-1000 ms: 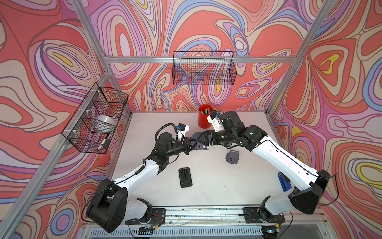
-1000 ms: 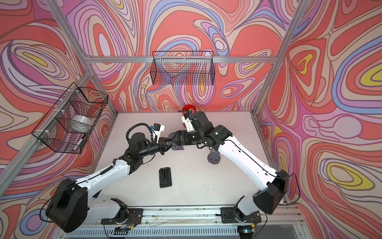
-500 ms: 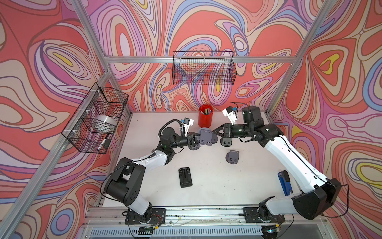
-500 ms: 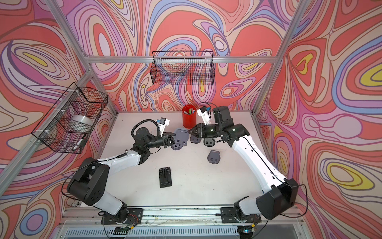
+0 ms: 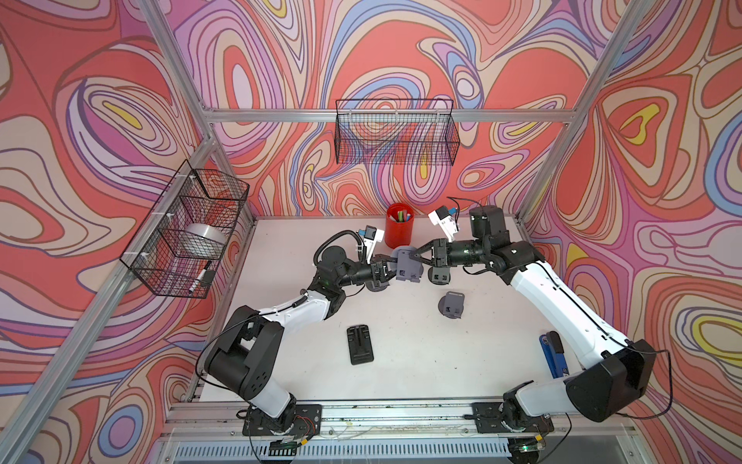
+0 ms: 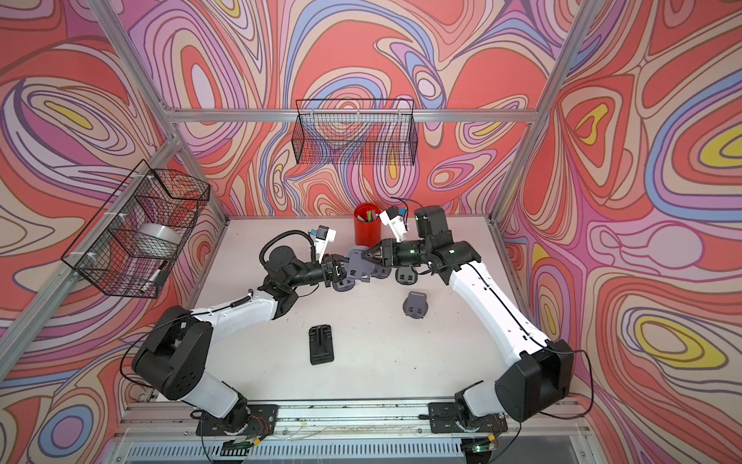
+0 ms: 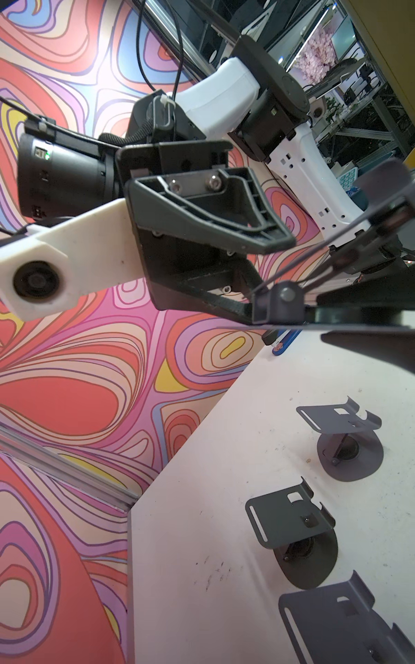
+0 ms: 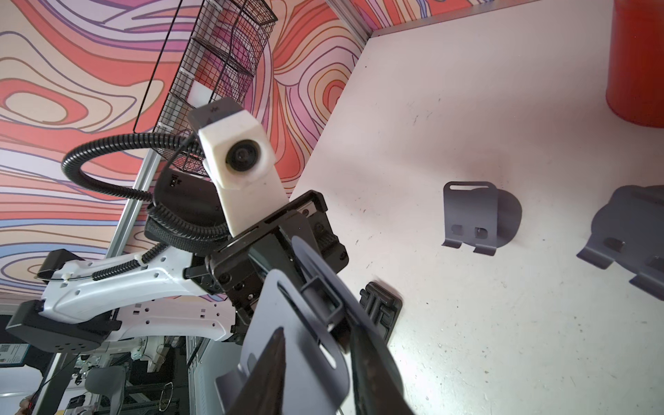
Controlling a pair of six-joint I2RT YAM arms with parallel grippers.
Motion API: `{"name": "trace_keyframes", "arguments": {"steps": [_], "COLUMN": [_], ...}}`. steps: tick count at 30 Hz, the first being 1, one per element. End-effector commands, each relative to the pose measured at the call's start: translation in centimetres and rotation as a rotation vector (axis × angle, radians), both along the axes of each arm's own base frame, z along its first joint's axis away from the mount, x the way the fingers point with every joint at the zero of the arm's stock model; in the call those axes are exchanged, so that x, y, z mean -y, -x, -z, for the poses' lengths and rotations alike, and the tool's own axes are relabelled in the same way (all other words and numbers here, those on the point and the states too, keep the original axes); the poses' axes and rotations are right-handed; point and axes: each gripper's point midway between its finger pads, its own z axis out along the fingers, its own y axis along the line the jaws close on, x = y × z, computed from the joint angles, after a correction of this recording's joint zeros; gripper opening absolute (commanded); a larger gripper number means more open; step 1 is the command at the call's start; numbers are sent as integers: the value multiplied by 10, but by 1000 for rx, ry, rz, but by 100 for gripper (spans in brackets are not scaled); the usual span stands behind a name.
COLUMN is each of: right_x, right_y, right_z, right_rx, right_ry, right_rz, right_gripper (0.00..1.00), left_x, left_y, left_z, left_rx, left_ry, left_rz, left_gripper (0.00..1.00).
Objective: Open the phone stand
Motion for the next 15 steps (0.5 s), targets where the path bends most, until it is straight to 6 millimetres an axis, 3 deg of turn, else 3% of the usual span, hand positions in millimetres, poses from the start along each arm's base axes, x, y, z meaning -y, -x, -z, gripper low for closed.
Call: {"name": "trace_keyframes", "arguments": {"steps": [1, 12, 15], "right_x": [0, -3, -3], "right_y": [6, 15, 17], "right_z": [-8, -8, -8], "right_rx": [31, 106, 138], "right_ry": [-28, -19, -7], "right_rz": [-27, -117, -133], "right_gripper": [33, 20, 12], "left_x": [3, 6, 5], "left_y": [3, -3, -2], "left_z": [-13, 10, 13], "left_rx": [61, -51, -72], "left_ry": [39, -76, -119], "left_rz": [16, 9, 4], "left_gripper": [0, 0, 0]}}
